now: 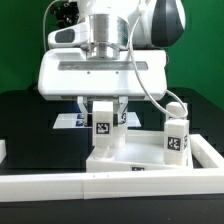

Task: Assemble square table

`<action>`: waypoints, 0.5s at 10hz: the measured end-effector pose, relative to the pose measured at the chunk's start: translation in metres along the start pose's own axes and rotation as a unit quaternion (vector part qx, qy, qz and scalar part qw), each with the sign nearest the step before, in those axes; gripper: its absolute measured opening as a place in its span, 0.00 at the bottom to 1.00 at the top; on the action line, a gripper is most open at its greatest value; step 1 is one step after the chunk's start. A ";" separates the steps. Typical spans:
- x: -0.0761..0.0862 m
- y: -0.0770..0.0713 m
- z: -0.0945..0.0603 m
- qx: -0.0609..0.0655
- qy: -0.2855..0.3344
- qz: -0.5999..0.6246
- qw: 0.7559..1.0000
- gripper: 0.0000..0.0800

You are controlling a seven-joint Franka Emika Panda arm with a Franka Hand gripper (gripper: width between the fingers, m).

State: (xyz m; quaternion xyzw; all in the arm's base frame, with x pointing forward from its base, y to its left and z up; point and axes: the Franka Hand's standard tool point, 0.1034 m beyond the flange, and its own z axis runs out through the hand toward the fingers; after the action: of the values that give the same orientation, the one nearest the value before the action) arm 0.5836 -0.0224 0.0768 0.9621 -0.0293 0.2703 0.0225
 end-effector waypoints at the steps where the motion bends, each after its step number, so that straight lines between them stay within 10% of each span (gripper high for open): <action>1: -0.003 -0.002 0.003 0.001 -0.003 -0.001 1.000 0.36; 5: -0.008 -0.004 0.007 0.000 -0.003 -0.001 1.000 0.36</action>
Offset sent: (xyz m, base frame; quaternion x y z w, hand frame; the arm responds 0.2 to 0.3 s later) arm 0.0032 0.0048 -0.0113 0.0000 0.0189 0.0043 0.9998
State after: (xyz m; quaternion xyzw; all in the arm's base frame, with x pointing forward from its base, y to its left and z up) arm 0.5810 -0.0184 0.0664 0.9630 -0.0279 0.2671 0.0225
